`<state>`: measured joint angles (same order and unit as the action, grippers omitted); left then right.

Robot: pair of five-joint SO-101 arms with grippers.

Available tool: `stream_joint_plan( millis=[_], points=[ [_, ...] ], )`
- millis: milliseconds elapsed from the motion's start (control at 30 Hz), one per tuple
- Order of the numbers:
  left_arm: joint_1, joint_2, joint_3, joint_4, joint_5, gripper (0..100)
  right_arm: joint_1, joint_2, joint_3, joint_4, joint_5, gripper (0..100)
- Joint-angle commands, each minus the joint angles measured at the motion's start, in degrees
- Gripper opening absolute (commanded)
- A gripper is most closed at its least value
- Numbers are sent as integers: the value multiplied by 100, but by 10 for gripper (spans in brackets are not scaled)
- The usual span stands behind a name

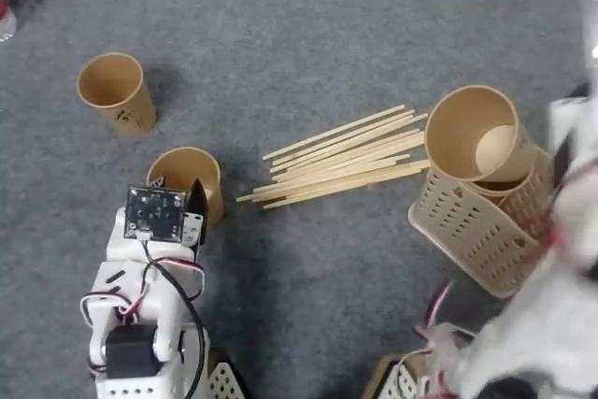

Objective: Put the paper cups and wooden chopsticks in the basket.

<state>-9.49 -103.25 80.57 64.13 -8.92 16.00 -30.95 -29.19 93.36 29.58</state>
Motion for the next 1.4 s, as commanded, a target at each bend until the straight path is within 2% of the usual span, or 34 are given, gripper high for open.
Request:
stream_joint_plan(
  millis=[0,200,333,667,767,967,1067,1200,1367],
  points=[
    [-97,-18,180,-53,431,160,-1297,-382,-378,549,149,153],
    [-782,-123,699,-343,844,160,-1499,303,-246,910,158,151],
    [-1090,-123,840,-633,985,160,-1200,822,-26,866,176,151],
    [-1081,-123,857,-607,1002,160,453,1393,-26,778,985,151],
    [-1081,-123,857,-607,1002,160,637,1464,0,804,976,151],
    [-1081,-123,857,-607,1002,159,136,1270,448,919,862,151],
    [-1081,-123,875,-607,1002,159,-330,998,782,910,536,151],
    [-1081,-123,945,-642,1002,159,-884,690,1635,857,484,151],
    [-1081,-123,945,-642,1002,159,-980,435,2505,470,484,151]
  ],
)
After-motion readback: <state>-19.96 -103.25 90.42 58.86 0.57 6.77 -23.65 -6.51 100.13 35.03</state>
